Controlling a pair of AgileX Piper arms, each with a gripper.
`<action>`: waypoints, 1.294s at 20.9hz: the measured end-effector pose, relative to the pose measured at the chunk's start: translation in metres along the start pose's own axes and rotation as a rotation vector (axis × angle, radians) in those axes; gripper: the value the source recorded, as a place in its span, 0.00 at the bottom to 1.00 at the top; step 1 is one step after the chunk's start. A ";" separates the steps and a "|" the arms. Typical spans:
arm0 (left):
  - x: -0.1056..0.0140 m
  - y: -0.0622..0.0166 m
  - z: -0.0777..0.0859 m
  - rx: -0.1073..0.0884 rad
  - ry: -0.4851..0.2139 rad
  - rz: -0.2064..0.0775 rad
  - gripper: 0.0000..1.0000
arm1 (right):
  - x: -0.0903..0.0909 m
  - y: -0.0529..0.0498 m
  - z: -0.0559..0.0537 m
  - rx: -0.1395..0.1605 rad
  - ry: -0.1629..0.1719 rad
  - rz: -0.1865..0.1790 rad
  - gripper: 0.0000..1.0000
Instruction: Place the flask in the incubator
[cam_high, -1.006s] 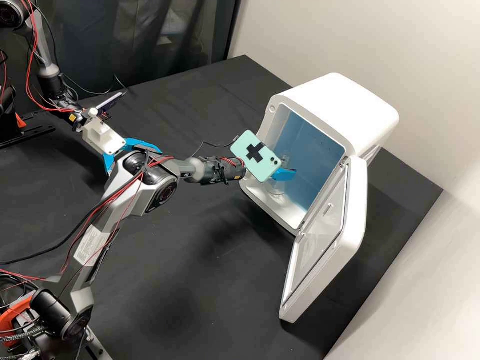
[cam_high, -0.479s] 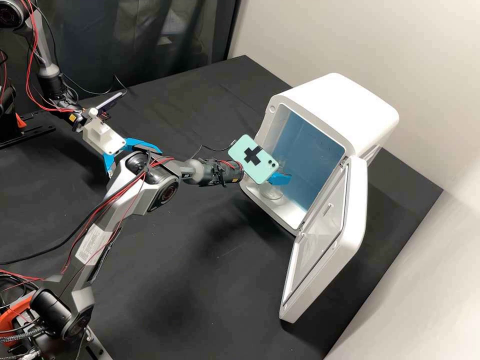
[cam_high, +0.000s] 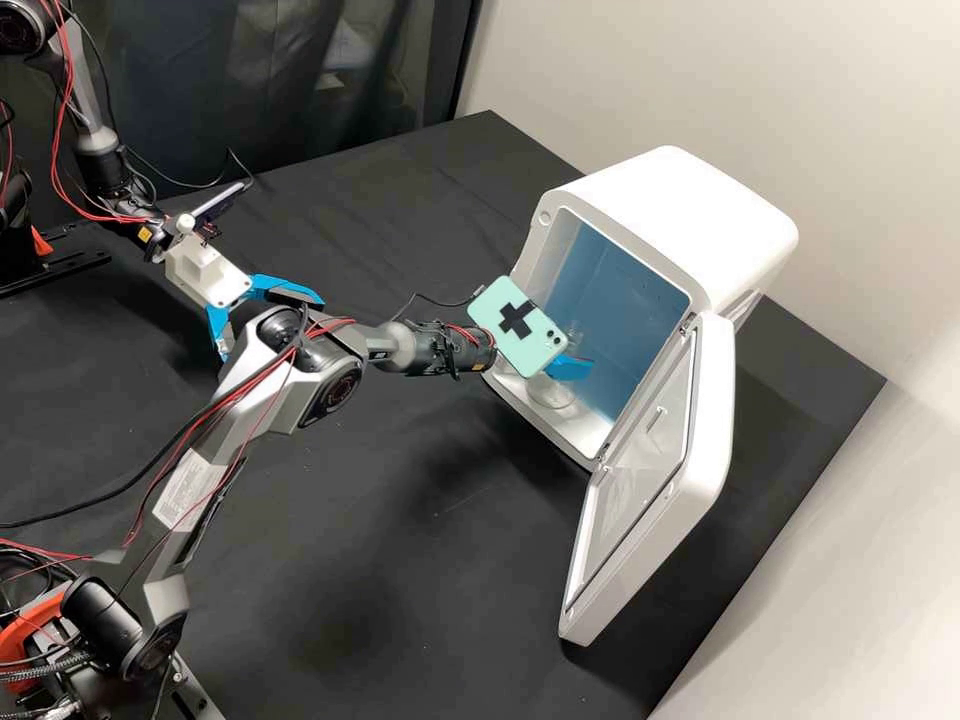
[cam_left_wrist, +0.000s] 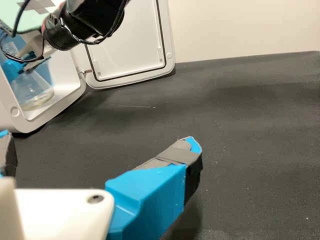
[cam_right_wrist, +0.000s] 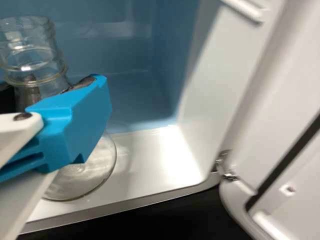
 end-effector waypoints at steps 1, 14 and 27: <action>0.000 0.0006 0.000 0.001 0.000 0.002 1.00 | 0.002 0.002 0.002 -0.002 -0.007 0.005 0.00; -0.001 0.0007 -0.002 0.000 0.008 0.003 1.00 | 0.007 0.006 0.007 0.015 -0.026 0.019 0.00; -0.001 0.0007 -0.002 0.000 0.008 0.003 1.00 | 0.008 0.007 0.007 0.011 -0.033 0.018 1.00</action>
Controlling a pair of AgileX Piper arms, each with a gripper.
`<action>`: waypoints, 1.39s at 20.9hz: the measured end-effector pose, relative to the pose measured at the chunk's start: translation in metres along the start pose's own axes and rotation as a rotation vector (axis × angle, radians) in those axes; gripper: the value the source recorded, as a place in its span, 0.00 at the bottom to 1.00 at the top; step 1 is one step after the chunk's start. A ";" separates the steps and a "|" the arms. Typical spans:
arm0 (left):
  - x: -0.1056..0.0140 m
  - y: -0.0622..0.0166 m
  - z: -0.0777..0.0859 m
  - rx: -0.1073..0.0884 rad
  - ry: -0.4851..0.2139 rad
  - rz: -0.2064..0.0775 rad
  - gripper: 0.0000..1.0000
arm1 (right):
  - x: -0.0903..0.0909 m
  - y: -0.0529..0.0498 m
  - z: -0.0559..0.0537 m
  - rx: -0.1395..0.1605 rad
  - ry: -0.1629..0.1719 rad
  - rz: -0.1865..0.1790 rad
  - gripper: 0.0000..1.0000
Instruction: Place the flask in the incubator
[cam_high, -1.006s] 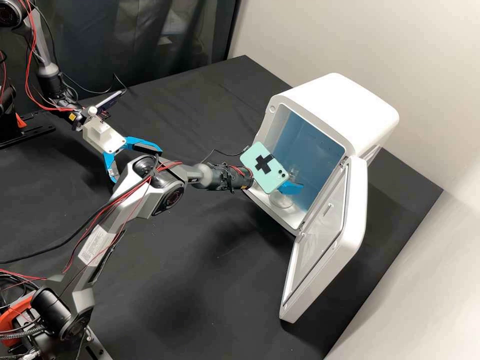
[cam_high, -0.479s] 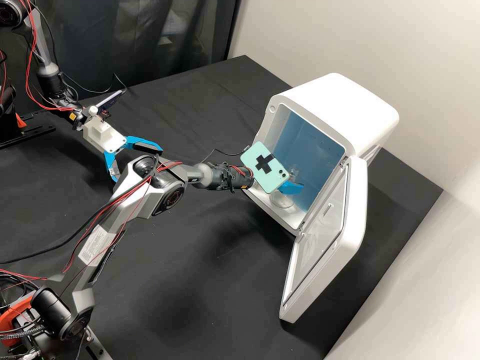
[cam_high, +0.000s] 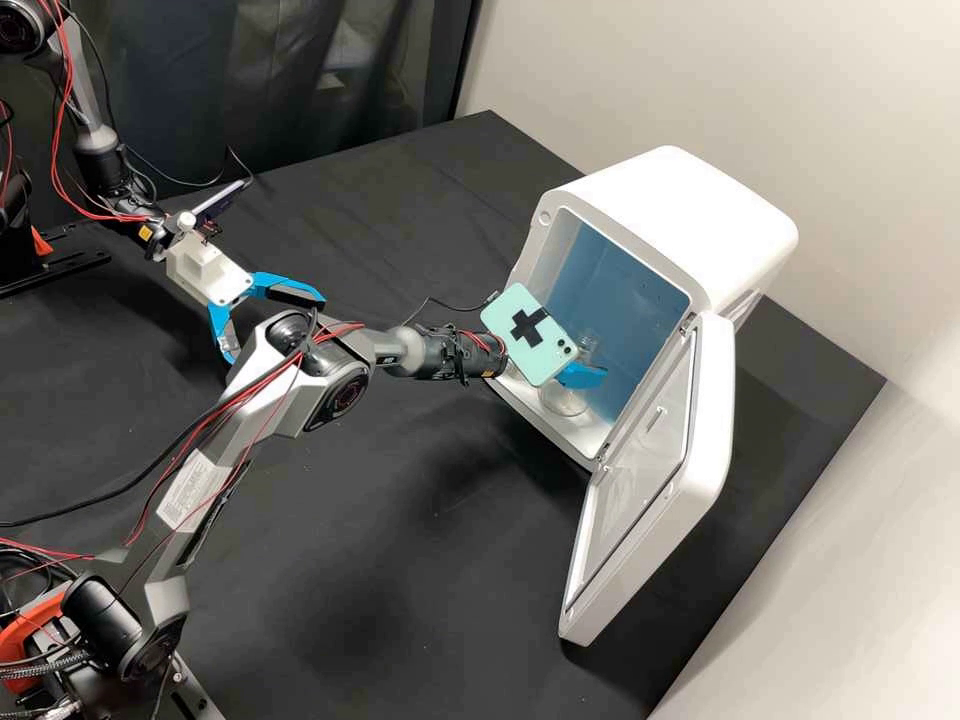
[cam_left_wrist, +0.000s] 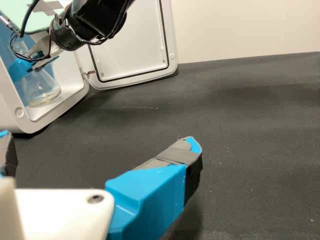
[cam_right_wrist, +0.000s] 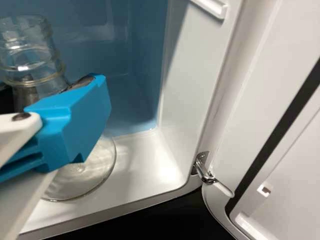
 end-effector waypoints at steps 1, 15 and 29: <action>0.000 0.0000 0.000 0.000 0.000 0.000 1.00 | 0.000 0.001 0.000 0.002 -0.001 0.001 1.00; 0.000 0.0000 0.000 0.000 0.000 0.000 1.00 | 0.000 -0.004 0.000 0.010 -0.006 -0.050 1.00; 0.000 0.0000 0.000 0.000 0.000 0.000 1.00 | 0.001 -0.008 0.001 0.033 -0.004 -0.078 1.00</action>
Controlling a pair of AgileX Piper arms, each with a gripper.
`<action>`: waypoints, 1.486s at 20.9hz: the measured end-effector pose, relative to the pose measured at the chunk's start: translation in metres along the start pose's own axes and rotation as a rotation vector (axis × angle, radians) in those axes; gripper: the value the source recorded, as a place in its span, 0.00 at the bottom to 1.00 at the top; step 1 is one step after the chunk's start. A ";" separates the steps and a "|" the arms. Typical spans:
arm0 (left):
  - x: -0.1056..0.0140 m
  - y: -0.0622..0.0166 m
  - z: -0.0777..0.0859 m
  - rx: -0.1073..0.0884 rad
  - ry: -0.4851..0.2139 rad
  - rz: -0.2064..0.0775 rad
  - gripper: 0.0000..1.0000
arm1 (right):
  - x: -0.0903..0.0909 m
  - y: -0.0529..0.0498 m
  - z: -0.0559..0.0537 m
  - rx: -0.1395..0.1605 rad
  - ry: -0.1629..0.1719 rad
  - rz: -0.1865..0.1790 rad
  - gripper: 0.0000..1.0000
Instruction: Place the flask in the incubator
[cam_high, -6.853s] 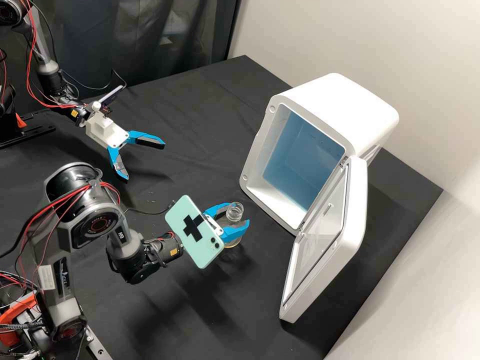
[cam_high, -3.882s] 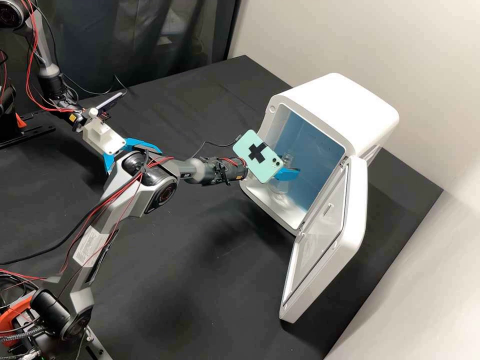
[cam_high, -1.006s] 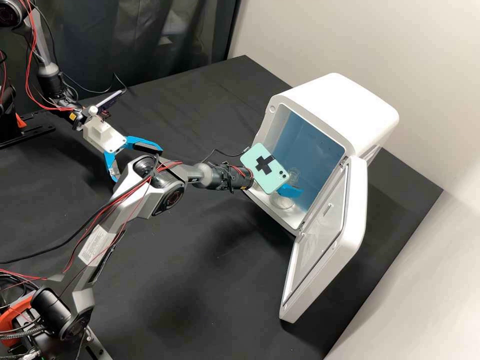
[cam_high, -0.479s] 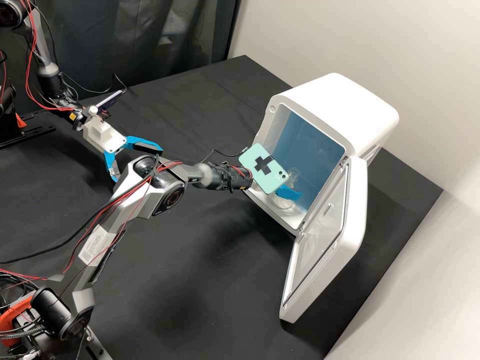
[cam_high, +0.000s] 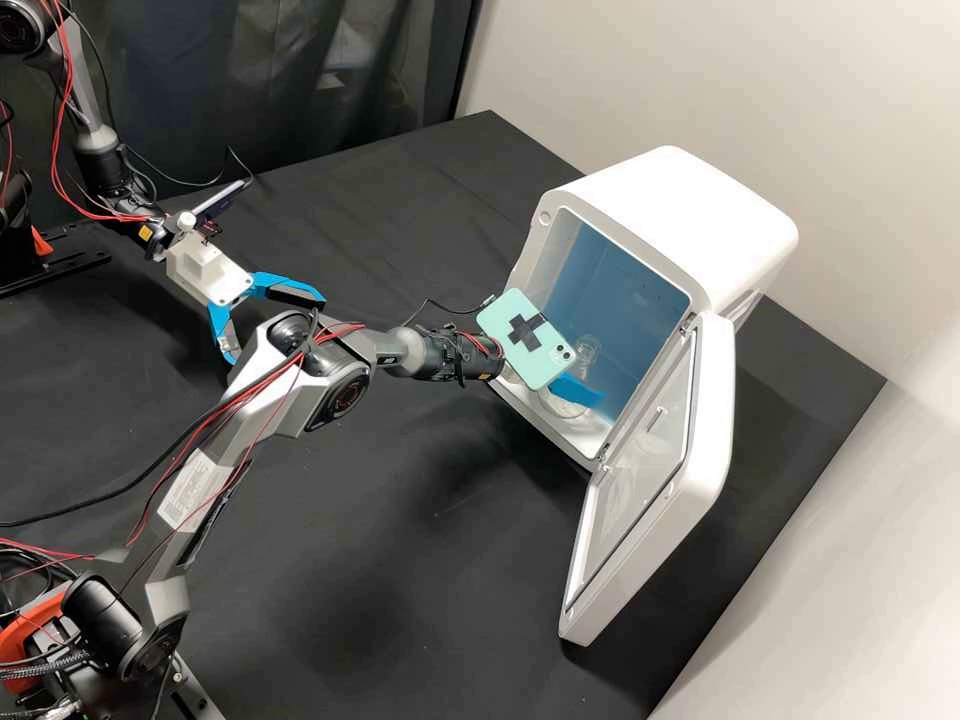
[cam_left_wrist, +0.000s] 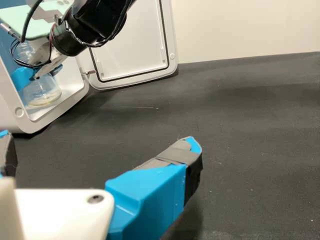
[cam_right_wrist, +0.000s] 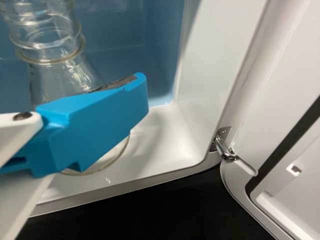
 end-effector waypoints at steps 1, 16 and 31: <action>0.000 0.0000 0.000 0.000 0.000 0.000 1.00 | 0.000 0.000 0.000 0.002 0.000 0.000 1.00; -0.001 0.0005 -0.003 -0.002 0.012 0.003 1.00 | 0.004 -0.005 -0.001 0.030 -0.003 -0.049 1.00; 0.000 0.0035 0.000 0.001 0.012 0.016 1.00 | 0.017 0.001 -0.004 0.048 -0.014 -0.049 1.00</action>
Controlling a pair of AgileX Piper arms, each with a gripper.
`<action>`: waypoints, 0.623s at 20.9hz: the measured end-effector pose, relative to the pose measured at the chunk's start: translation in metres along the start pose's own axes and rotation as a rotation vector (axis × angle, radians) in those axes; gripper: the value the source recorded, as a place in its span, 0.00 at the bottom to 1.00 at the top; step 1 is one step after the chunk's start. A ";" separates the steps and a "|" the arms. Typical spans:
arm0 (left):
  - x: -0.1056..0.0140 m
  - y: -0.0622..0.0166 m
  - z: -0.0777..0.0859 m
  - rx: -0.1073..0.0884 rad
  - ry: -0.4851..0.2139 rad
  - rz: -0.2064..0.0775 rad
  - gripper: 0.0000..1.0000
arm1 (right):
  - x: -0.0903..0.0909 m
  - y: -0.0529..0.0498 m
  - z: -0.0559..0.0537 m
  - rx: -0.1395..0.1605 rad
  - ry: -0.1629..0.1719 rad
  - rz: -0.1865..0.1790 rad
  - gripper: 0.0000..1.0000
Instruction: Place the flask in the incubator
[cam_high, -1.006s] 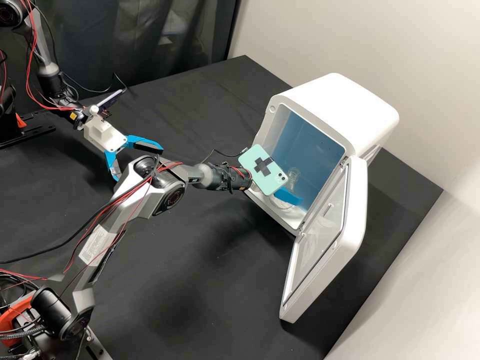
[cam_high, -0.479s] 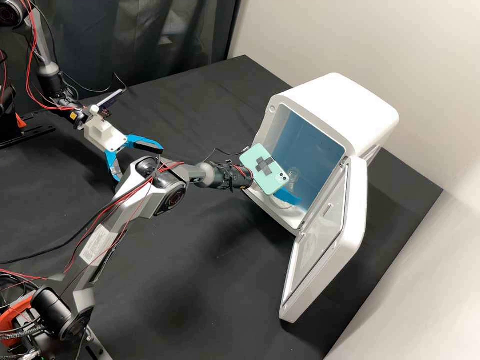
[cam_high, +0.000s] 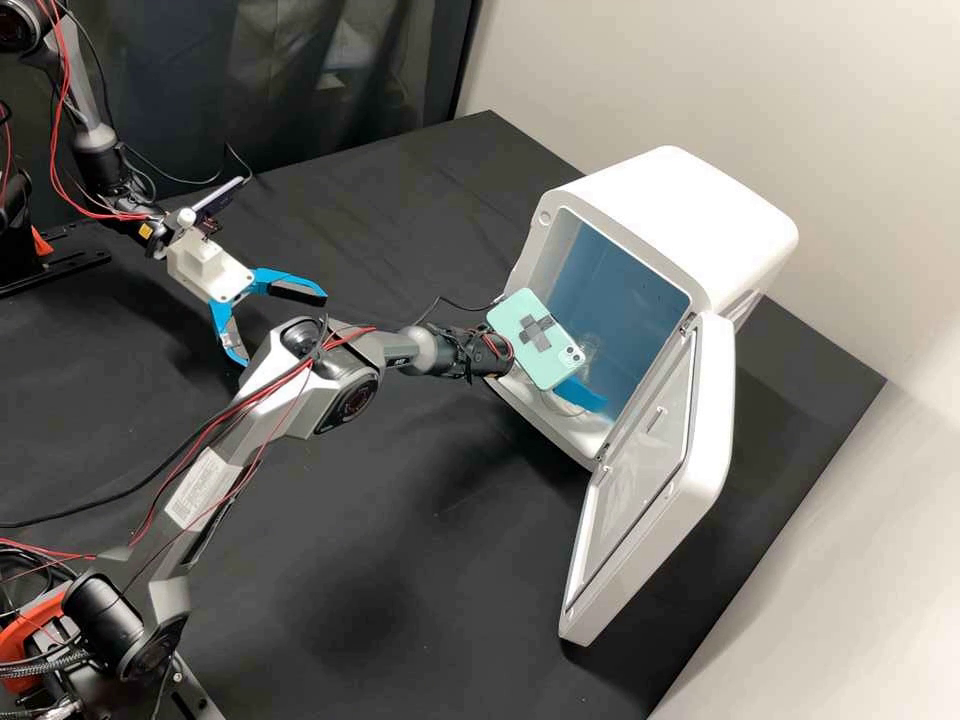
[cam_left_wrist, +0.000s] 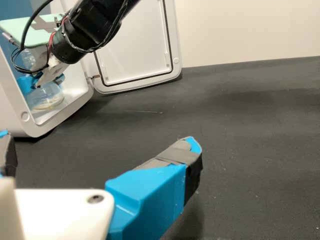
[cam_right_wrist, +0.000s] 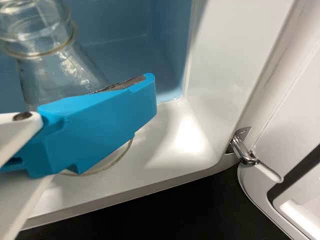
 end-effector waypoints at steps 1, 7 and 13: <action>0.000 0.0000 0.000 -0.001 0.002 0.001 1.00 | 0.000 0.001 0.000 0.001 0.001 0.001 1.00; 0.000 0.0001 0.000 -0.002 0.004 0.001 1.00 | 0.003 0.002 0.007 0.014 -0.007 -0.001 1.00; 0.000 0.0005 0.000 -0.001 0.004 0.002 1.00 | -0.008 -0.002 0.025 0.092 0.002 -0.041 1.00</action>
